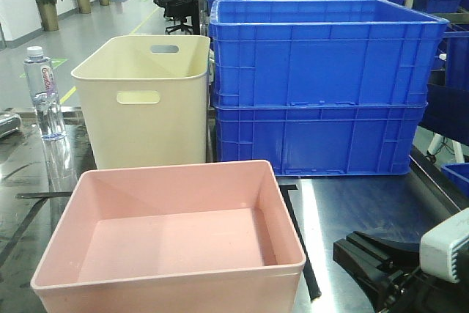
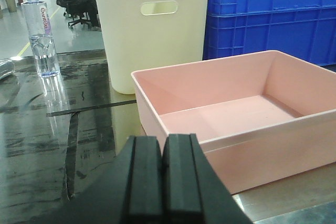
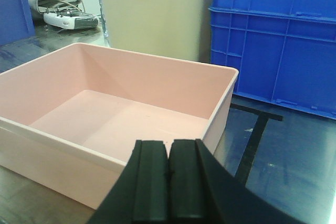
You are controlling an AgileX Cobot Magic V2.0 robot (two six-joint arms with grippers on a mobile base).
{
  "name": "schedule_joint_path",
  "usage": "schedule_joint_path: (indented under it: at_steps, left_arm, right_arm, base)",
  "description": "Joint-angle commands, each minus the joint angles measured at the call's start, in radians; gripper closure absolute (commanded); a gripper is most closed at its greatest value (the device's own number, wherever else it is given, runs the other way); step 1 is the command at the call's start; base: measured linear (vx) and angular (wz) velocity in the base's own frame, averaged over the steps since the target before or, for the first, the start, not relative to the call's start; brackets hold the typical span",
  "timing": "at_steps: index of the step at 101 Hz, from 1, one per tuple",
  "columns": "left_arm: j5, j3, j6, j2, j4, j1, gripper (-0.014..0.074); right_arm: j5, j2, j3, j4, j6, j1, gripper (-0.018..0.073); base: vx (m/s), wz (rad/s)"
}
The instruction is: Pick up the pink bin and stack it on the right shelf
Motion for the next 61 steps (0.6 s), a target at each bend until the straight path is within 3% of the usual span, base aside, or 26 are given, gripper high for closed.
schedule_joint_path:
  at_steps: [1,40,61]
  left_arm:
    - [-0.080,-0.026,-0.006,0.019,-0.016,-0.005,0.0604]
    - [-0.103,-0.003,-0.006,0.018,-0.012,-0.005,0.0604]
    - [-0.292,0.251,-0.054,-0.109,0.118,-0.005,0.0604]
  right_arm:
    - [-0.088,-0.007,-0.029,-0.004,-0.010,-0.001,0.0568]
    - [-0.088,-0.007,-0.029,-0.004,-0.010,-0.001,0.0568]
    - [-0.088,-0.007,-0.029,-0.004,-0.010,-0.001,0.0568]
  base:
    - [0.00,0.00]
    - [0.00,0.00]
    - [0.00,0.00]
